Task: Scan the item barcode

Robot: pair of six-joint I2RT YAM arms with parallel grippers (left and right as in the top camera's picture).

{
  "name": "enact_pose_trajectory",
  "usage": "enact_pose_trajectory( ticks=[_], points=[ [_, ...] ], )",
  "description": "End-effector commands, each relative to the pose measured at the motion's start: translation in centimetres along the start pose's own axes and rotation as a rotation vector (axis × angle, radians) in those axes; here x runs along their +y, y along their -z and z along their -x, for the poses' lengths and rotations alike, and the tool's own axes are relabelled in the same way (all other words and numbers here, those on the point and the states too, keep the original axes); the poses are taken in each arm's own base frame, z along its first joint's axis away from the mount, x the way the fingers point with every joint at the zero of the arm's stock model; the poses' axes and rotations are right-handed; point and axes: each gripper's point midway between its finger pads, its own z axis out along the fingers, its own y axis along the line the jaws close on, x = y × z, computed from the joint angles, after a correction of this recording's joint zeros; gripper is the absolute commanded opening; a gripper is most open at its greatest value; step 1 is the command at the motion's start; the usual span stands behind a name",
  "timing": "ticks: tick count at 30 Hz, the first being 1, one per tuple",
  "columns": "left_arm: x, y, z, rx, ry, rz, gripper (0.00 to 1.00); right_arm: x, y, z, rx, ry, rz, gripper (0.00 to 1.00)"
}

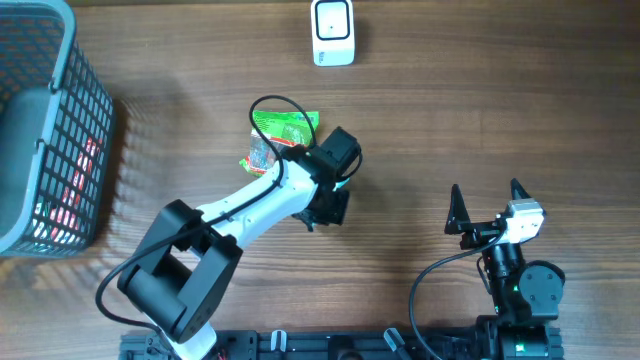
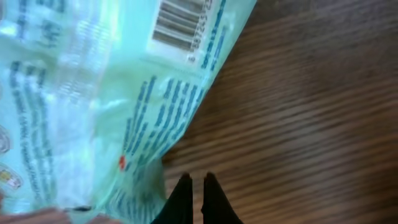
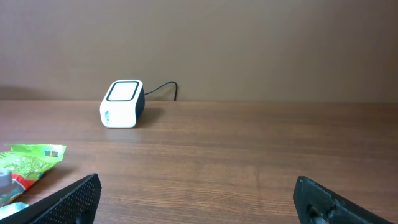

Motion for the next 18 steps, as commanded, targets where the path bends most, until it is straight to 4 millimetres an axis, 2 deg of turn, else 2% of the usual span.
enact_pose_trajectory(
  ticks=[1, 2, 4, 5, 7, 10, 18],
  points=[
    [-4.4, 1.1, -0.6, 0.063, -0.04, -0.25, 0.04, 0.0, 0.0, 0.2, -0.008, -0.007, -0.003, 1.0],
    [-4.6, 2.7, 0.3, 0.046, -0.035, -0.26, 0.04, 0.0, 0.0, 0.2, -0.008, -0.007, -0.003, 1.0],
    [-3.8, 6.1, 3.0, -0.041, -0.009, -0.235, 0.04, 0.0, 0.0, 0.2, -0.008, -0.007, -0.003, 1.0],
    [-2.6, 7.3, 4.5, -0.097, 0.011, -0.202, 0.04, 0.0, 0.0, 0.2, -0.008, -0.006, -0.003, 1.0],
    [0.5, 8.0, 6.2, -0.154, 0.076, -0.131, 0.04, 0.0, 0.0, 0.2, -0.008, -0.007, -0.003, 0.99],
    [3.0, 6.7, 5.8, -0.097, 0.142, -0.098, 0.04, 0.0, 0.0, 0.2, -0.008, -0.007, -0.003, 1.0],
    [3.2, -0.7, 1.1, 0.105, 0.122, -0.035, 0.07, 0.0, 0.0, 0.2, -0.008, -0.007, -0.003, 1.0]
  ],
)
